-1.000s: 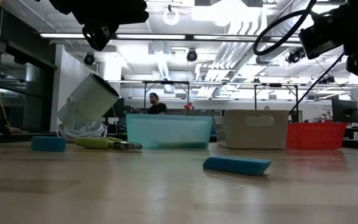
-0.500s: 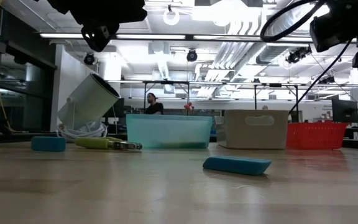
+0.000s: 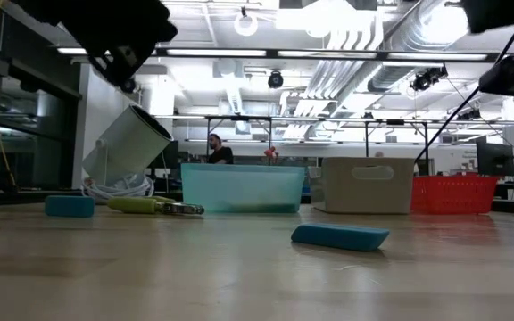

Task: Pick & Place School Supplies
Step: Put the right green puncher into the gray bin

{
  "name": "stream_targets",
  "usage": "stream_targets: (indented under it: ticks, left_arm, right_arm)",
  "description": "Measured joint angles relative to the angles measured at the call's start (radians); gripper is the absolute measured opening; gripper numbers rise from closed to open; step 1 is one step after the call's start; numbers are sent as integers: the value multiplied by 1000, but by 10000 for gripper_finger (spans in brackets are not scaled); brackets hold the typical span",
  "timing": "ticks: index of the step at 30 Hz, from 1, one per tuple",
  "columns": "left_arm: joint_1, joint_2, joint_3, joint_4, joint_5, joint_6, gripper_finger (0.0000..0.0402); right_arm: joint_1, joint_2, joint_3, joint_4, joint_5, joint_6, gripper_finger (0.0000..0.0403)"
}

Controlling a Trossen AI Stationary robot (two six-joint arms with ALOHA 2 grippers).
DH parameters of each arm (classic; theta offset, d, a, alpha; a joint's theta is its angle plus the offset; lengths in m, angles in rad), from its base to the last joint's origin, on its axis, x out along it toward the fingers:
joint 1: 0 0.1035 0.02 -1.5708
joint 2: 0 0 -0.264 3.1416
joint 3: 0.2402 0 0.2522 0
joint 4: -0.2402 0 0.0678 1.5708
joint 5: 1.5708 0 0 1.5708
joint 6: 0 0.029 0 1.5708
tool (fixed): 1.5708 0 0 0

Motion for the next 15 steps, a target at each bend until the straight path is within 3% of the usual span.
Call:
stream_targets:
  ticks: [8,15]
  left_arm:
    - [-5,19,0,3,-3,-22,53]
    - [-5,19,0,4,-3,-37,53]
  right_arm:
    - [67,0,0,58,9,-295,155]
    - [75,41,0,99,8,-438,155]
